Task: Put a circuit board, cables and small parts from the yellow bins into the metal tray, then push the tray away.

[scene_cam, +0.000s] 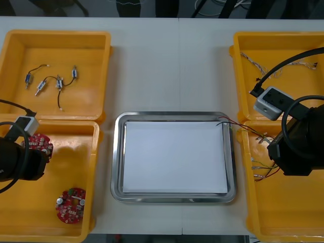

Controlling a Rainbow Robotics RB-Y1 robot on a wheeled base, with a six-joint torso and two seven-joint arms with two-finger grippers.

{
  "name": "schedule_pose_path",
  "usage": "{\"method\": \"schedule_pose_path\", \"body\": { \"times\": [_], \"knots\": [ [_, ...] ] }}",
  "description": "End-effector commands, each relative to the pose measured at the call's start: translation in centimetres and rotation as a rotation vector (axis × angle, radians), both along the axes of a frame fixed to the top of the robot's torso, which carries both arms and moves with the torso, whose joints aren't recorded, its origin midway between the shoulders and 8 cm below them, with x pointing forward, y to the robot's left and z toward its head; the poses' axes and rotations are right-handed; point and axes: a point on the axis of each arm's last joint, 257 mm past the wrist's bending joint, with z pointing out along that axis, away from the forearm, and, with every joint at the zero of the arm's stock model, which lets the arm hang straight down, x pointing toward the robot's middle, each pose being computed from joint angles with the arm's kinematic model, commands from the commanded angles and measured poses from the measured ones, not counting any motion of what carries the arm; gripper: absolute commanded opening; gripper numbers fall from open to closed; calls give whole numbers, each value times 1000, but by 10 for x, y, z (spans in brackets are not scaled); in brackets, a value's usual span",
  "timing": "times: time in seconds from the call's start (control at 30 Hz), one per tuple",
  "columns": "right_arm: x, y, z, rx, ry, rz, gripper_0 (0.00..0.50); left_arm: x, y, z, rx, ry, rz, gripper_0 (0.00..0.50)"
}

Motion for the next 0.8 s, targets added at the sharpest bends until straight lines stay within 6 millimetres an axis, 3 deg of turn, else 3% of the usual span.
{"method": "schedule_pose_path", "body": {
  "times": [0.03, 0.33, 0.8],
  "knots": [
    [3, -3, 8, -46, -34, 50, 0, 10, -22, 42, -43, -51, 45, 0],
    [3, -3, 8, -43, -35, 46, 0, 3, -63, 63, -85, -53, 17, 0],
    [4, -4, 9, -47, -39, 41, 0, 10, -130, 58, -99, -57, -23, 0]
  ]
}}
